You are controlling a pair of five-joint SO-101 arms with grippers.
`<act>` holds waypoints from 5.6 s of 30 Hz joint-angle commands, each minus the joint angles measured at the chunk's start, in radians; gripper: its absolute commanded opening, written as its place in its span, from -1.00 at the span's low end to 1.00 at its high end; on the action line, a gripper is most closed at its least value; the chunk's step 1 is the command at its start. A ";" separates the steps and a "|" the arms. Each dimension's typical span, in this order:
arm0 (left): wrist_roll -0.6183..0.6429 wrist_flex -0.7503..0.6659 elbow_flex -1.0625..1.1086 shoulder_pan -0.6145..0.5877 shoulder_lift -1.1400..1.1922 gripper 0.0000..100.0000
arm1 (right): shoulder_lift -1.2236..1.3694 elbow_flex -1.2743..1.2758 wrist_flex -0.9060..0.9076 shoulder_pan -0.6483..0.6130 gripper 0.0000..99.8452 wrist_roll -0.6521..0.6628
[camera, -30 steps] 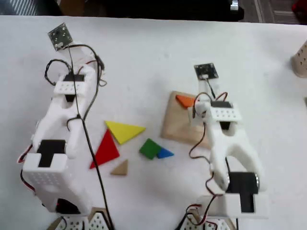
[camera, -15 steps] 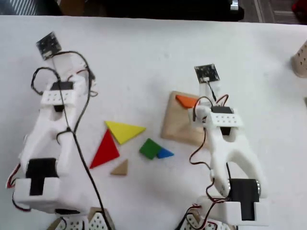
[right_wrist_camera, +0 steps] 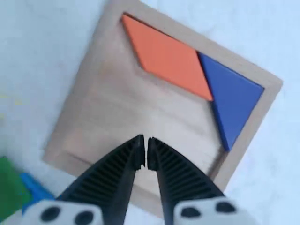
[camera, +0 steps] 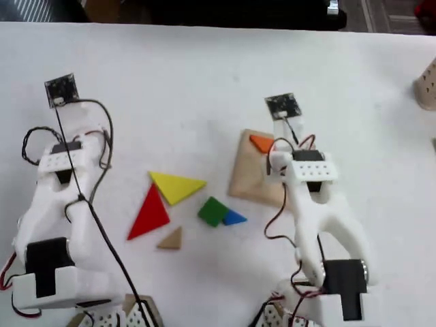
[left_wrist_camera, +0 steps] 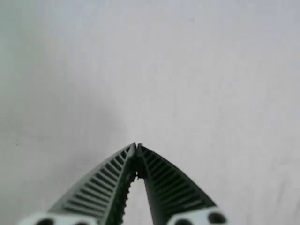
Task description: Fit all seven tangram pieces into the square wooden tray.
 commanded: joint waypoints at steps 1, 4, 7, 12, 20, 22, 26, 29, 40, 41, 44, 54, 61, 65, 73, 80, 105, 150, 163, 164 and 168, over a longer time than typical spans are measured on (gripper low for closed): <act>-0.029 -0.077 -0.009 -0.002 -0.048 -0.95 | -0.130 -0.118 0.217 -0.105 -0.95 0.012; -0.029 -0.081 -0.009 -0.002 -0.047 -0.95 | -0.216 -0.138 0.338 -0.240 -0.79 0.009; -0.029 -0.081 -0.009 -0.005 -0.047 -0.95 | -0.252 -0.100 0.384 -0.371 -0.62 0.009; -0.029 -0.081 -0.009 -0.007 -0.047 -0.95 | -0.239 0.049 0.291 -0.515 -0.60 -0.028; -0.029 -0.081 -0.009 -0.008 -0.047 -0.94 | -0.248 0.157 0.208 -0.587 -0.64 -0.038; -0.029 -0.081 -0.009 -0.008 -0.047 -0.94 | -0.246 0.166 0.208 -0.587 -0.64 -0.037; -0.029 -0.081 -0.009 -0.008 -0.047 -0.94 | -0.246 0.189 0.203 -0.619 -0.63 -0.017; -0.029 -0.081 -0.009 -0.008 -0.047 -0.94 | -0.246 0.195 0.202 -0.654 -0.63 0.020; -0.029 -0.081 -0.008 -0.008 -0.047 -0.94 | -0.286 0.213 0.211 -0.782 -0.64 0.021; -0.029 -0.081 -0.008 -0.008 -0.047 -0.94 | -0.312 0.230 0.211 -0.820 -0.64 0.021; -0.029 -0.081 -0.008 -0.008 -0.047 -0.94 | -0.398 0.279 0.203 -0.889 -0.64 0.025; -0.029 -0.081 -0.008 -0.010 -0.047 -0.94 | -0.467 0.423 0.002 -0.897 -0.64 0.396; -0.021 -0.141 -0.018 -0.094 -0.048 -0.94 | -0.467 0.433 -0.061 -0.898 -0.63 0.500; 0.005 -0.278 -0.011 -0.208 -0.047 -0.95 | -0.466 0.433 -0.068 -0.947 -0.63 0.499; 0.327 -0.287 -0.008 -0.298 -0.047 -0.95 | -0.386 0.397 -0.085 -1.015 -0.63 0.502; 0.327 -0.288 -0.002 -0.298 -0.047 -0.95 | -0.173 0.255 -0.084 -1.015 -0.63 0.545; 0.336 -0.330 0.012 -0.305 -0.047 -0.95 | -0.104 0.157 -0.081 -0.951 -0.63 0.623; 0.328 -0.330 0.023 -0.298 -0.048 -0.95 | -0.136 0.098 0.022 -0.687 -0.89 0.454; 0.328 -0.330 0.028 -0.297 -0.048 -0.95 | -0.068 0.178 0.117 -0.653 -0.60 0.713; 0.328 -0.330 0.028 -0.297 -0.048 -0.95 | -0.047 0.176 0.117 -0.641 -0.60 0.735; 0.328 -0.330 0.028 -0.297 -0.048 -0.95 | -0.007 0.163 0.111 -0.624 -0.60 0.773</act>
